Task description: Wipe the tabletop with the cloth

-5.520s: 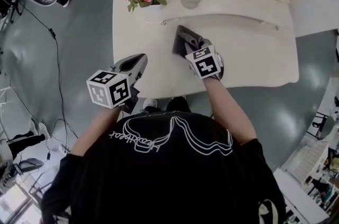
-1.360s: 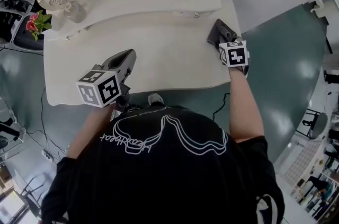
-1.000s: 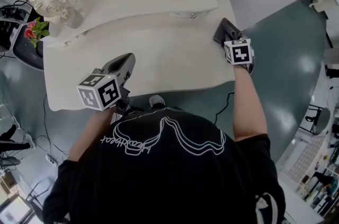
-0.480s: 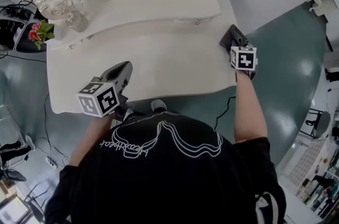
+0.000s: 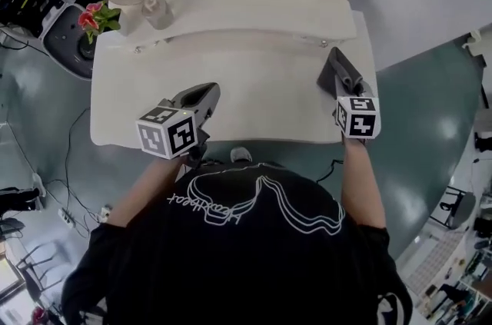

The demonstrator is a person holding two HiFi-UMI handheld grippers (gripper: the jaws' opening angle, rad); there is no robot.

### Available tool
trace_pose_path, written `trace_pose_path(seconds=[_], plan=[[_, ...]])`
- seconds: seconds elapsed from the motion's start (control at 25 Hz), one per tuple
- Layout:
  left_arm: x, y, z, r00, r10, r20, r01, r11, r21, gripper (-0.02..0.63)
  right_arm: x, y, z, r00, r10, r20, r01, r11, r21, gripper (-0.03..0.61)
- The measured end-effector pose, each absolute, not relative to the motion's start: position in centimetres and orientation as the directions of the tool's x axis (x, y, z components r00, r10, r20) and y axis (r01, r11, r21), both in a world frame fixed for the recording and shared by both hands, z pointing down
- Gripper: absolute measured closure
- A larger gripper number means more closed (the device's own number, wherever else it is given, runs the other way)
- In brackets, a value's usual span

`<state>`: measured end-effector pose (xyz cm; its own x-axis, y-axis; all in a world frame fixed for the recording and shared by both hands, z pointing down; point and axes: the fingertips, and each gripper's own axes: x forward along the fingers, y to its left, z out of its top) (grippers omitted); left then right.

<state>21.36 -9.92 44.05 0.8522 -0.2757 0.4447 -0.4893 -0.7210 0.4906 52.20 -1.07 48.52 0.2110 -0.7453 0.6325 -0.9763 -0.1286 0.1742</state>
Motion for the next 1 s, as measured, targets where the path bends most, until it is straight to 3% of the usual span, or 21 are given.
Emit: trace_pose_path(seconds=[0.36,0.56,1.0], plan=[[12.2,-11.4,43.3,0.83,-0.345,0.438,-0.544,-0.672,0.502,0.609,35.7,-6.7,44.3,-0.089,-0.825,0.559,-0.996,0.091,-0.025,0.528],[3.9,-12.5,42.8,0.785,-0.433,0.443,-0.617,-0.607,0.5,0.609,23.9,-10.4,44.5,-0.281,-0.778,0.562,-0.957,0.274,-0.098,0.528],[-14.0,-13.4,43.3,0.659,-0.595,0.459,-0.747,-0.449,0.49,0.609,1.0,-14.3,45.0,-0.542,-0.631,0.555,-0.814,0.559,-0.16,0.528]])
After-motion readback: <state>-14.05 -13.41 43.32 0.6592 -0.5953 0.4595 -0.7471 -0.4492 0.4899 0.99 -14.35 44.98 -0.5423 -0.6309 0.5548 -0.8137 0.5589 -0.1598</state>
